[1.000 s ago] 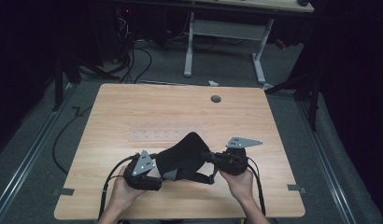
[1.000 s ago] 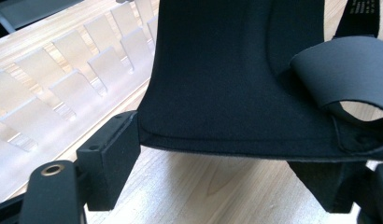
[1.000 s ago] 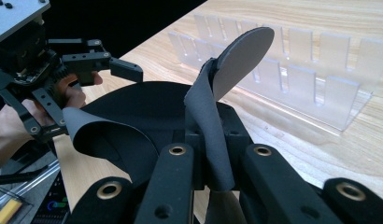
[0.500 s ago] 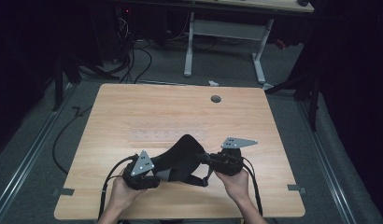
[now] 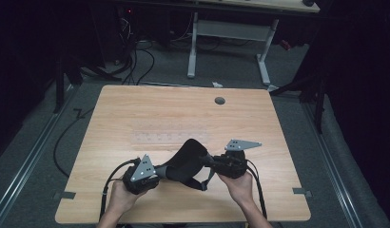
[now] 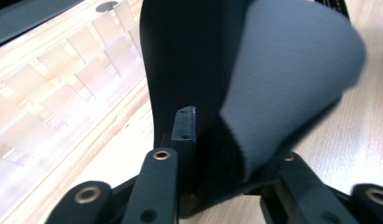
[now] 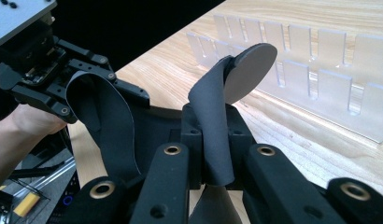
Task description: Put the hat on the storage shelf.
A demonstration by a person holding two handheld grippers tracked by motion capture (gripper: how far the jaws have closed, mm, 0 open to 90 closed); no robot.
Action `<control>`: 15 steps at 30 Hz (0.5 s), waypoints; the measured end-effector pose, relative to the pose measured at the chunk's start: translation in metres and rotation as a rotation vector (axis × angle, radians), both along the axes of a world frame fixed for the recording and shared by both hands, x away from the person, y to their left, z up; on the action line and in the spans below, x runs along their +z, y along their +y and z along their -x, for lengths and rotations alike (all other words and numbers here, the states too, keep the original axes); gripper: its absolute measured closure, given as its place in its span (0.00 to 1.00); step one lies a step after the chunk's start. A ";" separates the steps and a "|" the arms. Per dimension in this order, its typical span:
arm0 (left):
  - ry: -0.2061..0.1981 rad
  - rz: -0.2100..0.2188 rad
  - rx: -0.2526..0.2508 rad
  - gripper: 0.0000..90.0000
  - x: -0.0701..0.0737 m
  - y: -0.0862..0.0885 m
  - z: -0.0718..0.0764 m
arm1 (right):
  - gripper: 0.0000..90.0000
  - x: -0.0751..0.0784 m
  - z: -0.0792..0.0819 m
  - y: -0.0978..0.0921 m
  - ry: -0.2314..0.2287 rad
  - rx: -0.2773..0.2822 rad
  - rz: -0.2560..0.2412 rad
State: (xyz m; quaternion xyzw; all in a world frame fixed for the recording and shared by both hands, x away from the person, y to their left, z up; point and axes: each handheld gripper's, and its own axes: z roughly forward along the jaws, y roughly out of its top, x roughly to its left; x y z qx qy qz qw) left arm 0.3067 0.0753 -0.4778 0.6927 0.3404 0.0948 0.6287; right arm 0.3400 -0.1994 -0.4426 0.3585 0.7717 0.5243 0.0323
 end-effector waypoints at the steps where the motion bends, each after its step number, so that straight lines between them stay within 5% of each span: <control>1: -0.006 -0.008 -0.008 0.85 0.001 0.000 0.001 | 0.91 0.000 0.000 0.000 0.002 -0.002 -0.002; 10: 0.010 -0.009 -0.135 0.96 0.000 -0.001 0.005 | 0.85 0.000 -0.004 -0.004 0.012 -0.028 -0.021; 15: 0.047 0.010 -0.128 0.96 -0.002 0.001 0.004 | 0.73 0.002 -0.003 -0.009 0.009 -0.051 -0.035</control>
